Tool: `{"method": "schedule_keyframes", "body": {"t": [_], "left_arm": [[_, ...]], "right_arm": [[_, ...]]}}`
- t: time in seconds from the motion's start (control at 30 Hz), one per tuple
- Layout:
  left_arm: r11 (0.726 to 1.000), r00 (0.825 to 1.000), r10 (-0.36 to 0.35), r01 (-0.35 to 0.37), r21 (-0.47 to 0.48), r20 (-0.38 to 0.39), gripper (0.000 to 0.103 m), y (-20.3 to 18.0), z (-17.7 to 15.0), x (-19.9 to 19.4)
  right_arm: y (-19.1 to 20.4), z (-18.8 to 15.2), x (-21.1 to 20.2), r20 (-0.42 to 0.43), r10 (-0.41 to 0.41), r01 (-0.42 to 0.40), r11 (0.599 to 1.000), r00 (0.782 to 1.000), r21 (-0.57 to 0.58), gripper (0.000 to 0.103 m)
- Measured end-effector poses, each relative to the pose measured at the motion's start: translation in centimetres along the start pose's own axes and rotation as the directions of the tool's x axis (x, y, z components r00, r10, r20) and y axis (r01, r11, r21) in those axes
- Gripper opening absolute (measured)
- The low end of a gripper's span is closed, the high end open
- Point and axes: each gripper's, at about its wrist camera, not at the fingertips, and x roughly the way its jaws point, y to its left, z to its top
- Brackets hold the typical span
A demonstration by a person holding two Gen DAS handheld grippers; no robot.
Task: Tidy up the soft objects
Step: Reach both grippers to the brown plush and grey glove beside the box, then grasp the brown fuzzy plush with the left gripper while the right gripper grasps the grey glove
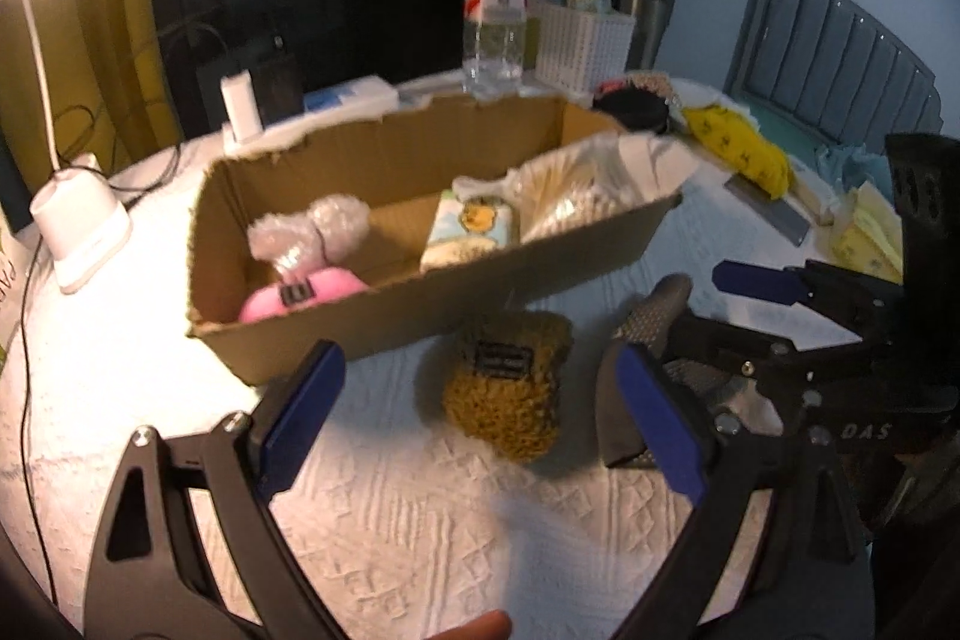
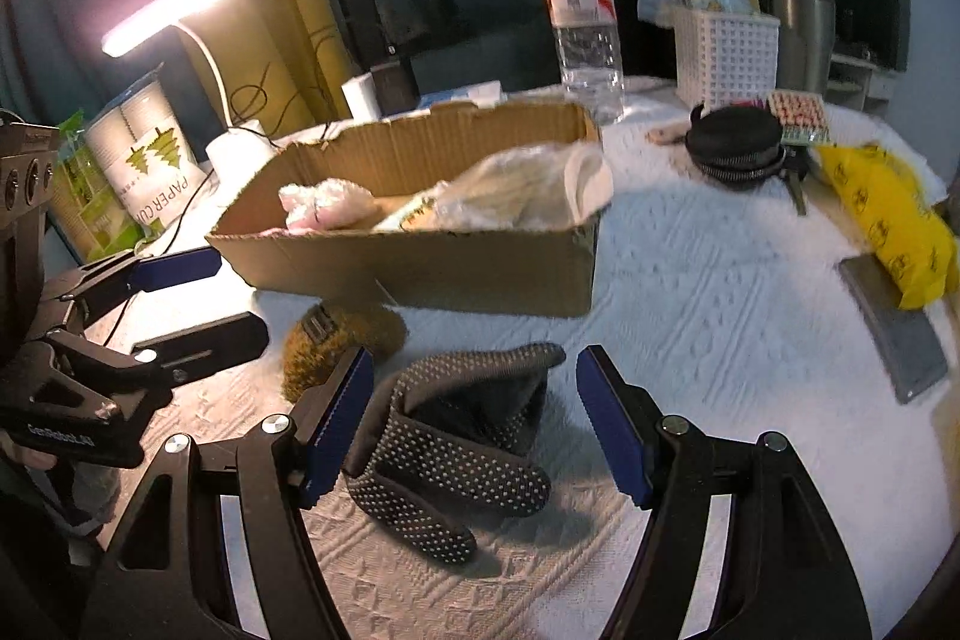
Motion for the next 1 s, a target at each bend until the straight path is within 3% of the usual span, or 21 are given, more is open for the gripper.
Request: {"method": "schedule_keyframes", "body": {"t": [0.27,0.57,0.6,0.67,0.73,0.8,0.83,1.0], "left_arm": [[0.999,0.997,0.039,-0.037,0.031,-0.072,0.092,-0.6,-0.2,3.1],[0.998,0.990,0.023,-0.015,0.057,-0.137,0.090,-0.7,-1.1,5.4],[0.998,0.990,0.022,-0.014,0.062,-0.139,0.082,-0.8,-1.1,5.5],[0.997,0.991,0.020,-0.010,0.077,-0.132,0.078,-1.0,-1.2,5.5],[0.996,0.992,0.003,0.008,0.084,-0.128,0.068,-1.2,-1.3,5.4],[0.995,0.993,0.001,0.011,0.100,-0.122,0.051,-1.5,-1.3,5.2],[0.994,0.993,-0.001,0.014,0.108,-0.122,0.051,-1.7,-1.3,5.0],[0.994,0.995,-0.025,0.035,0.099,-0.101,0.046,-1.6,-1.5,4.0]], "right_arm": [[-0.5,-0.3,1.8,-0.057,0.020,-0.020,1.000,0.998,0.009,0.073],[-0.5,-0.3,3.0,-0.097,0.050,-0.050,0.999,0.994,-0.001,0.072],[-0.4,-0.3,3.1,-0.099,0.056,-0.057,0.998,0.994,-0.006,0.067],[-0.1,-0.3,3.1,-0.101,0.072,-0.074,0.997,0.992,-0.017,0.056],[0.3,-0.3,3.1,-0.101,0.086,-0.088,0.996,0.991,-0.023,0.045],[0.6,-0.3,3.0,-0.091,0.082,-0.085,0.996,0.992,-0.036,0.041],[0.9,-0.3,2.9,-0.091,0.086,-0.090,0.995,0.992,-0.044,0.034],[1.5,-0.4,1.8,-0.072,0.077,-0.082,0.995,0.994,-0.062,0.029]]}}
